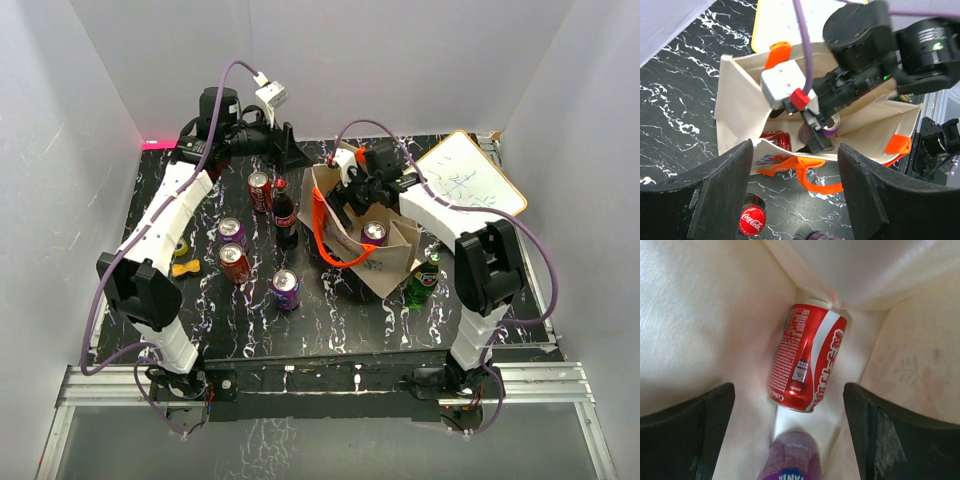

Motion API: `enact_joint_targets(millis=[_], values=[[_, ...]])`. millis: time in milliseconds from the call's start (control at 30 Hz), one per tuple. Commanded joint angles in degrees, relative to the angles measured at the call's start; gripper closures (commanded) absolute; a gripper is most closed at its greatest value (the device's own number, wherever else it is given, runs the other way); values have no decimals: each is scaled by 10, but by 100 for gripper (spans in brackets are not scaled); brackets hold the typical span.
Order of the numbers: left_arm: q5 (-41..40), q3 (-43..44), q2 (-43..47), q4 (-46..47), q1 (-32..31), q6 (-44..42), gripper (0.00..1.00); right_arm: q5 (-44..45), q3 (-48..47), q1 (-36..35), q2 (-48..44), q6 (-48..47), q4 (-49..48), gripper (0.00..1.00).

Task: Place the beverage into the canvas bag
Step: Adjust the drink in the canvas bag.

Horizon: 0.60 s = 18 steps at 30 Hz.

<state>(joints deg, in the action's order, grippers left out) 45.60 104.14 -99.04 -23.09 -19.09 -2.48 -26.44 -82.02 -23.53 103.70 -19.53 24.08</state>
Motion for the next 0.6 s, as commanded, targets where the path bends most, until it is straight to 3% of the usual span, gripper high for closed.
enact_joint_targets(millis=[0,433,567], values=[[19,-6,44,15,7,13,33,7,-3,-12,24,-11,-61,7],[24,-21,52,16,14,12,33,89,89,-26,44,-18,-142,6],[25,-23,52,17,14,12,33,60,83,-25,51,-31,-102,6]])
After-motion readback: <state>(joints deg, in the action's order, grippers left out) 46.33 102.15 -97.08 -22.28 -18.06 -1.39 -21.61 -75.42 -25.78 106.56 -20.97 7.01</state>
